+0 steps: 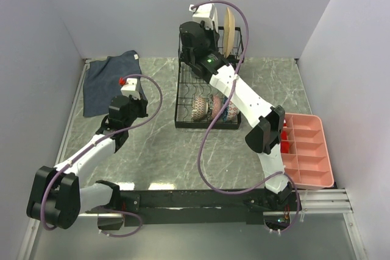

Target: Load the mixed dishes into the dish rack

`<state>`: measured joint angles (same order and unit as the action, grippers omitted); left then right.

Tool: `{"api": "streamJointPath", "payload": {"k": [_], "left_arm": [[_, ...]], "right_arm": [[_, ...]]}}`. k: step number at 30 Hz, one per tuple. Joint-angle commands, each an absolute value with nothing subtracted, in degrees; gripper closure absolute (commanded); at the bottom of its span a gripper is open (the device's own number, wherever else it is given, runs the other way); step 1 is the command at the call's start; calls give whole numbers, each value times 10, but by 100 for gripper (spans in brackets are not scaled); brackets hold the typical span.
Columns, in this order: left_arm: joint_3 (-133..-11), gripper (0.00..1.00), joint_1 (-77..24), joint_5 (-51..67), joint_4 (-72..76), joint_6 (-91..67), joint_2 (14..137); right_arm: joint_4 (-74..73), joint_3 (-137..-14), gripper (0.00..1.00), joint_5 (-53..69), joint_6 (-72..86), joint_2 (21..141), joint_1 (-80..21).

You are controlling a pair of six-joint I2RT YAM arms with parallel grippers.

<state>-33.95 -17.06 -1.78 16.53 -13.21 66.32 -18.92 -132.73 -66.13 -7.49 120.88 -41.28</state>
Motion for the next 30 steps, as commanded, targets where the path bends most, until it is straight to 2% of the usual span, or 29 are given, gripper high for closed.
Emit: {"api": "streamJointPath", "payload": {"k": [1,11,18,20,21,23,24,26,27,28,29,30], "left_arm": [[-341,99,-169,-28,185,-133,658],[-348,99,-169,-24,181,-136,674],[-356,99,-170,-8,187,-143,686],[-361,99,-170,-5,182,-145,688],[-363,99,-170,-5,179,-145,690],[-363,99,-170,-5,179,-145,690],[-364,99,-170,-5,179,-145,690],[-364,99,-170,-5,181,-147,690],[-365,99,-170,3,180,-148,689],[-366,98,-170,4,180,-149,689],[-370,96,-170,5,179,-149,688],[-372,90,-170,9,178,-149,688]], "right_arm": [[-149,-1365,100,-686,-66,1212,-400],[-100,-1369,100,-708,-98,1247,-395],[-198,-1372,100,-689,-9,1243,-389],[-245,-1375,89,-660,27,1233,-388],[-250,-1369,75,-651,33,1225,-388],[-240,-1331,62,-610,41,1192,-388],[-230,-1316,50,-602,41,1179,-388],[-205,-1285,41,-584,34,1153,-391],[-200,-1282,33,-581,28,1148,-395],[-196,-1283,28,-578,14,1144,-402],[-196,-1287,25,-576,7,1138,-407],[-198,-1288,17,-571,5,1133,-412]]}}
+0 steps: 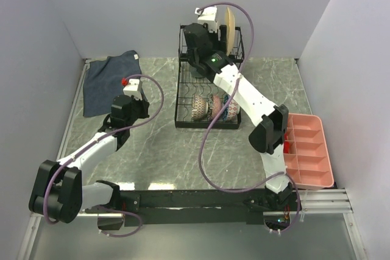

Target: Load the mixed dishes into the dish rack

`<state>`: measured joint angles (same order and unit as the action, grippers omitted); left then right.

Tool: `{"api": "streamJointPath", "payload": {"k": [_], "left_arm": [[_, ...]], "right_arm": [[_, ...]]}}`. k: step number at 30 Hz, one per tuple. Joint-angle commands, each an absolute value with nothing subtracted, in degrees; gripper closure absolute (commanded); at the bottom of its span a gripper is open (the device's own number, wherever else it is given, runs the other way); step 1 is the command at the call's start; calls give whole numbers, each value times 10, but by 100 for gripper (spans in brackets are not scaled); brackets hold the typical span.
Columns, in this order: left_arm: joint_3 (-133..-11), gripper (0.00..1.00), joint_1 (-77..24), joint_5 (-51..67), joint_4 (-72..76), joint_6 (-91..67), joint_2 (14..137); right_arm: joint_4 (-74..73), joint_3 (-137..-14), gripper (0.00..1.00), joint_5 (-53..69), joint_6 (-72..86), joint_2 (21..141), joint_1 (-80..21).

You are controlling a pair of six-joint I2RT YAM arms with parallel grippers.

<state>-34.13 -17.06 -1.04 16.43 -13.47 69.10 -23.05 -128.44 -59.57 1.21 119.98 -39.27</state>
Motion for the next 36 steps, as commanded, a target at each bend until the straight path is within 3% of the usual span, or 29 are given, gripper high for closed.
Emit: {"api": "streamJointPath", "payload": {"k": [1,3,4,6,11,17,21,28,36], "left_arm": [[-374,74,-170,12,176,-148,687],[-386,54,-170,19,174,-148,688],[-390,31,-170,33,174,-144,688],[-407,0,-170,44,171,-136,689],[-459,4,-171,54,142,-133,693],[-506,4,-172,65,106,-98,709],[-543,4,-165,16,75,-63,727],[-625,4,-115,-13,39,-68,780],[-690,4,-67,-18,6,-48,816]], "right_arm": [[-193,-1282,14,-570,-17,1127,-417],[-182,-1263,5,-559,-32,1100,-435],[-165,-1236,3,-559,-49,1090,-444],[-156,-1209,0,-539,-66,1059,-465],[-198,-1150,0,-489,-73,1003,-484],[-289,-1120,0,-526,-1,957,-485],[-252,-1015,0,-535,-36,875,-480],[-278,-877,0,-501,-12,724,-373],[-254,-745,0,-481,-1,649,-280]]}}
